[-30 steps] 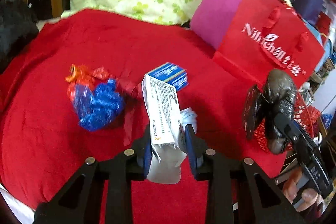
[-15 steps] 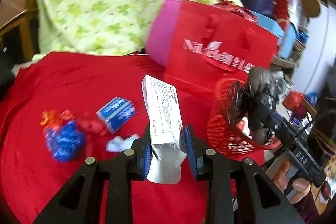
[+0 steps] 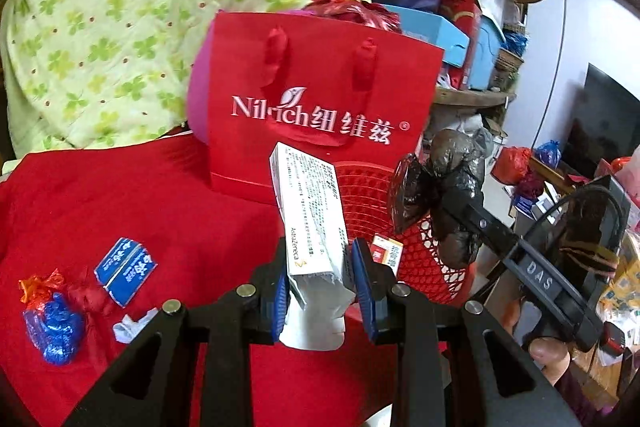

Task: Collect trash
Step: 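Move both grippers over the red basket and release the bundle and leaflet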

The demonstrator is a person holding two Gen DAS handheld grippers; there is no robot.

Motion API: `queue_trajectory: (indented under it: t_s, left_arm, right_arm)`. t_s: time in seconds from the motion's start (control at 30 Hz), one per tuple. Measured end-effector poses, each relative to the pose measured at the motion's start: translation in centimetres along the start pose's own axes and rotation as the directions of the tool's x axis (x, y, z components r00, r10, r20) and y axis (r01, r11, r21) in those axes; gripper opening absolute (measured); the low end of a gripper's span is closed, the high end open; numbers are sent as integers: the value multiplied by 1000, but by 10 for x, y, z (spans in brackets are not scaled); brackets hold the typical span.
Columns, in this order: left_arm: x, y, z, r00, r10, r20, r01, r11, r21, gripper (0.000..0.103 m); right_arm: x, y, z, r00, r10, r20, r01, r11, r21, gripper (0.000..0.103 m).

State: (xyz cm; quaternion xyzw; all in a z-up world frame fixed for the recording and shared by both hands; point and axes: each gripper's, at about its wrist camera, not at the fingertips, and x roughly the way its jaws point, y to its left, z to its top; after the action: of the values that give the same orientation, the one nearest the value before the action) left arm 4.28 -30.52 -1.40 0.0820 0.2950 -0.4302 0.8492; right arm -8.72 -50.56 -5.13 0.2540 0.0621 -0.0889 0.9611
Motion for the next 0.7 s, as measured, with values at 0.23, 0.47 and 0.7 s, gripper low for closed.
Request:
queue_trajectory:
  t_s: [0.23, 0.47, 0.7]
  left_arm:
    - [8, -4, 1, 1000, 8, -21, -8, 1000, 5, 31]
    - [9, -6, 0, 1000, -1, -24, 1, 1000, 7, 31]
    - [20, -15, 1, 999, -26, -43, 27, 999, 30, 31]
  right_arm:
    - [-6, -16, 8, 998, -52, 31, 50, 997, 52, 45]
    - [-10, -23, 7, 996, -78, 40, 75, 994, 85, 46]
    - [-11, -28, 7, 994, -97, 44, 92, 989, 117, 47]
